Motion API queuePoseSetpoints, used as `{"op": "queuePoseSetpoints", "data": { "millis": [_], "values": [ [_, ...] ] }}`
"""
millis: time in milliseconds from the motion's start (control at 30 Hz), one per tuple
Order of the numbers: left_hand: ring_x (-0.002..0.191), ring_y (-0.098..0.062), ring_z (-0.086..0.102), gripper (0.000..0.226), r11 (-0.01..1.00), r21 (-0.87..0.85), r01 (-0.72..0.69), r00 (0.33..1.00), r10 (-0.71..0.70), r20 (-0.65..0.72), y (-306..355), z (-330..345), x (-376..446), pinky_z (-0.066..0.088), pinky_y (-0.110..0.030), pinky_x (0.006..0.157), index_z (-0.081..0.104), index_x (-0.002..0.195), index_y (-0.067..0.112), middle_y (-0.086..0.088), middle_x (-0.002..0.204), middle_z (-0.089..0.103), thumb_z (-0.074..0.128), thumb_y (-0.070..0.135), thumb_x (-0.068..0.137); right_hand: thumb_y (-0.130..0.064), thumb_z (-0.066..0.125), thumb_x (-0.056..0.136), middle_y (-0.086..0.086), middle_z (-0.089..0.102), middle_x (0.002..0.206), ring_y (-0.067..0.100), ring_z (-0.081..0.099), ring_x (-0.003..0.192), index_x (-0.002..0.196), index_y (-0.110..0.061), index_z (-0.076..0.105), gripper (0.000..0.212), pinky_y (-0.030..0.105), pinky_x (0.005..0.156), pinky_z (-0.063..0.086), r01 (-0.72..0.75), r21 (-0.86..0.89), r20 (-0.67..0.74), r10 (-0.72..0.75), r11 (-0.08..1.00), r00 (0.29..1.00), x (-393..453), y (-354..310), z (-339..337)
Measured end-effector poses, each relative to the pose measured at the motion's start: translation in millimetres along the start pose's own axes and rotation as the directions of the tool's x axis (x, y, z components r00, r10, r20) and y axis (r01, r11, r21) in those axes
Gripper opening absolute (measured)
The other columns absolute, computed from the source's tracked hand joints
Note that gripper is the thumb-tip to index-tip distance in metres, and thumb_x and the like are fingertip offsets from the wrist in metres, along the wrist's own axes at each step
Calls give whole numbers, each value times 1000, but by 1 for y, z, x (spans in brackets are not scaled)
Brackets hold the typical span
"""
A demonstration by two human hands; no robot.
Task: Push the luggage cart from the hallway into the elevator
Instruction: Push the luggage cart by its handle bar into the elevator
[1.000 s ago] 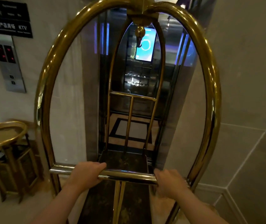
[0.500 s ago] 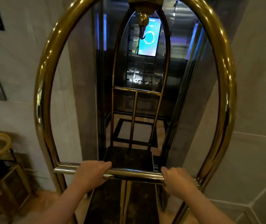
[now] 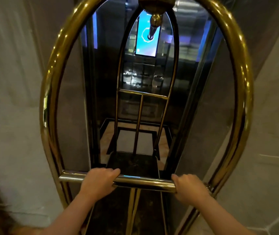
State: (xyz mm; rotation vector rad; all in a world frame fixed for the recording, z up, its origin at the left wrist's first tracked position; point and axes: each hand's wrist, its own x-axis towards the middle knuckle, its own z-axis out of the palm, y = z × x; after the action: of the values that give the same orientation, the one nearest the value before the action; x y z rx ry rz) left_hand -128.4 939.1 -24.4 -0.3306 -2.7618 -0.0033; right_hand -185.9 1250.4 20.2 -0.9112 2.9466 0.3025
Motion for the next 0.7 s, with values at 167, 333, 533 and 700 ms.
{"op": "queuePoseSetpoints", "data": {
  "millis": [167, 333, 533, 700],
  "values": [
    [44, -3, 48, 32, 1000, -22, -4, 1000, 4, 9, -23, 20, 59, 39, -20, 41, 55, 78, 33, 14, 58, 55, 83, 37, 63, -34, 54, 90, 1, 67, 90, 20, 63, 74, 109, -20, 51, 24, 29, 57, 38, 50, -2, -51, -50, 999, 997, 58, 33, 3],
    [43, -2, 47, 34, 999, -22, 40, 999, -39, 30, -48, 42, 121, 40, -20, 39, 51, 73, 35, 16, 56, 51, 83, 38, 62, -34, 56, 88, 4, 67, 91, 23, 64, 74, 110, -16, 52, 28, 33, 61, 48, 92, -4, -59, -92, 996, 994, 123, 67, 4],
    [43, -11, 55, 36, 995, 58, 77, 996, -79, 31, -75, 67, 194, 41, -24, 41, 53, 68, 32, 12, 54, 55, 85, 35, 54, -34, 54, 89, 3, 67, 92, 23, 64, 76, 110, -17, 53, 28, 35, 63, 50, 95, 5, -76, -95, 995, 993, 201, 105, 1],
    [53, -7, 56, 27, 992, 74, 100, 992, -106, 75, -100, 84, 256, 42, -25, 49, 54, 78, 33, 13, 63, 56, 79, 31, 68, -31, 54, 89, 4, 66, 91, 25, 64, 78, 106, -16, 53, 23, 32, 60, 39, 87, -49, -86, -91, 995, 992, 268, 131, -3]
  ]
}}
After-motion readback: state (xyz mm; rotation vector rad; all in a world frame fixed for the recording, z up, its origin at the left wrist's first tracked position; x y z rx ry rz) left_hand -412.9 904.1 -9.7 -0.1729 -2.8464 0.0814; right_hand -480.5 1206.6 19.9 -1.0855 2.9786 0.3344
